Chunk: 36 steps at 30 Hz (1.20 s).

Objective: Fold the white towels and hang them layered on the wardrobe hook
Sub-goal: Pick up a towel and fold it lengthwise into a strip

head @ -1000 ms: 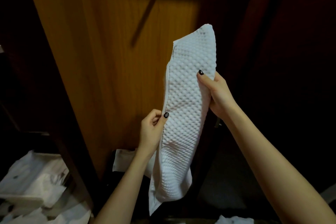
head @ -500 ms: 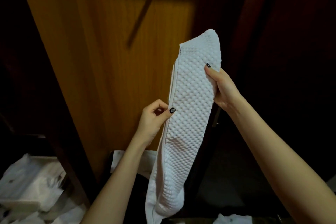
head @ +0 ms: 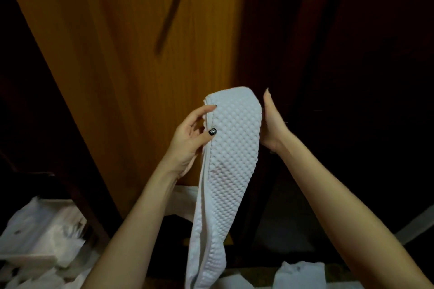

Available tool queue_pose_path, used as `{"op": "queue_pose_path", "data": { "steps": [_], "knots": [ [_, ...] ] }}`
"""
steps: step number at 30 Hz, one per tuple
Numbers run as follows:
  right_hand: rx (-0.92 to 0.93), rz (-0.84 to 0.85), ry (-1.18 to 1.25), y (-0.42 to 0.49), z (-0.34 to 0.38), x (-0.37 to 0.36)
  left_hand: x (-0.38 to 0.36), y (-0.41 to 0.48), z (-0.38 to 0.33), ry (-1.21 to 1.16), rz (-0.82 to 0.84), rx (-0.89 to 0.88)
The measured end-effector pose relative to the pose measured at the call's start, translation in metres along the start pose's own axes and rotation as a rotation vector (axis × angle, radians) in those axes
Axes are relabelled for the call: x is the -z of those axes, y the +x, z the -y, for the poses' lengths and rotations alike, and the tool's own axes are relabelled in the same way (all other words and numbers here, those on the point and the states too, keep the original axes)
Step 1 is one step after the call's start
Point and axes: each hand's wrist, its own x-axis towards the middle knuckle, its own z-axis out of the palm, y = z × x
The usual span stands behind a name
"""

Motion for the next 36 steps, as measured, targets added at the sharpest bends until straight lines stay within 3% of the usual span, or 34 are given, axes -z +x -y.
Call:
{"op": "queue_pose_path", "data": {
  "steps": [5,13,19,24,28,30,33,36],
  "knots": [
    [0.055,0.029,-0.155,-0.028,-0.049,0.012,0.003,0.007,0.001,-0.004,-0.047,0.031],
    [0.269,0.090,-0.057,-0.029,-0.036,0.004,-0.004,0.011,-0.018,0.334,-0.085,-0.184],
    [0.314,0.107,-0.019,-0.020,0.009,0.008,0.007,-0.010,0.022,0.380,-0.175,-0.014],
    [0.194,0.147,0.099,-0.017,0.029,0.019,0.007,-0.017,0.055,0.337,-0.079,0.244],
    [0.153,0.083,0.135,-0.016,0.032,0.026,-0.003,-0.011,0.048,0.343,0.023,0.303],
    [0.189,0.063,0.137,-0.014,0.031,0.028,-0.008,-0.008,0.044,0.432,-0.045,0.182],
    [0.257,0.026,0.125,-0.013,0.028,0.028,-0.016,-0.017,0.051,0.602,-0.213,-0.195],
    [0.312,-0.024,0.113,-0.013,0.028,0.026,-0.027,-0.039,0.072,0.731,-0.320,-0.322]
  ]
}}
